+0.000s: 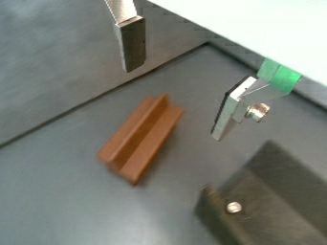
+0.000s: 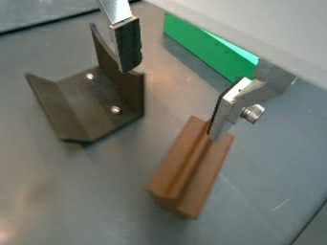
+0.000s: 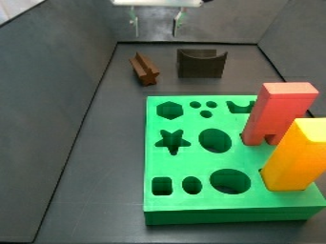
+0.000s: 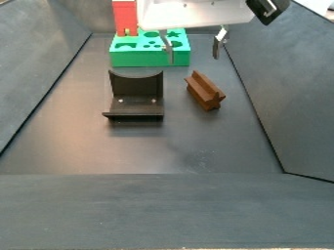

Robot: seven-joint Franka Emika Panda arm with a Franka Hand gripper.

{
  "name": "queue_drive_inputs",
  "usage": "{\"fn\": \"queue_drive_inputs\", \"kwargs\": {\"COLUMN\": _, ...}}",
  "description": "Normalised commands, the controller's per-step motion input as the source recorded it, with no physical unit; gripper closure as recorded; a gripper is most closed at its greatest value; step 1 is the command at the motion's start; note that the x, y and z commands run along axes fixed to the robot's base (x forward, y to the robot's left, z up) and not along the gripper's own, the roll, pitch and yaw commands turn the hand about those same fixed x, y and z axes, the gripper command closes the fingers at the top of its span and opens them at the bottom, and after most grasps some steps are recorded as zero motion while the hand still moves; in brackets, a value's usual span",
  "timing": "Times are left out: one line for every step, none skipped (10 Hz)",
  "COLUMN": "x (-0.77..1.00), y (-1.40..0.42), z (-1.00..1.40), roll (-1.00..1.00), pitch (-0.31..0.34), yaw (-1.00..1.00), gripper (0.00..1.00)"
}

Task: Pick up the star object. Move up. Place the star object on the fixture. Regrasp the star object. Move to above the board. Insert the star object.
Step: Pick up the star object.

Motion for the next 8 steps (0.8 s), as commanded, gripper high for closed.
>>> {"fn": "queue_drive_inputs", "kwargs": {"x": -0.19, "y": -0.52, "z": -0.39, "roll": 0.17, "pitch": -0.094, "yaw": 0.56, "gripper": 0.0}}
{"fn": "queue_drive_inputs", "kwargs": {"x": -0.15, "y": -0.44, "z": -0.41, "roll": 0.17, "pitch": -0.091, "yaw": 0.63, "gripper": 0.0}}
{"fn": "queue_drive_inputs", "kwargs": {"x": -0.07, "y": -0.45, "z": -0.43, "roll": 0.11, "pitch": -0.083, "yaw": 0.66, "gripper": 0.0}}
{"fn": "queue_drive_inputs", "kwargs": {"x": 0.0, "y": -0.43, "z": -0.42, "roll": 0.09, "pitch": -0.039, "yaw": 0.57, "gripper": 0.0}}
{"fn": "queue_drive_inputs", "kwargs": {"x": 0.2, "y": -0.25, "z": -0.63, "roll": 0.07, "pitch": -0.029, "yaw": 0.46, "gripper": 0.0}}
{"fn": "queue_drive_inputs", "kwargs": {"x": 0.05, "y": -0.18, "z": -0.63, "roll": 0.06, "pitch": -0.051, "yaw": 0.46, "gripper": 0.0}}
{"fn": "queue_drive_inputs", "kwargs": {"x": 0.0, "y": -0.01, "z": -0.6, "roll": 0.07, "pitch": -0.071, "yaw": 0.43, "gripper": 0.0}}
{"fn": "queue_drive_inputs", "kwargs": {"x": 0.0, "y": 0.0, "z": -0.58, "roll": 0.01, "pitch": -0.071, "yaw": 0.33, "gripper": 0.0}}
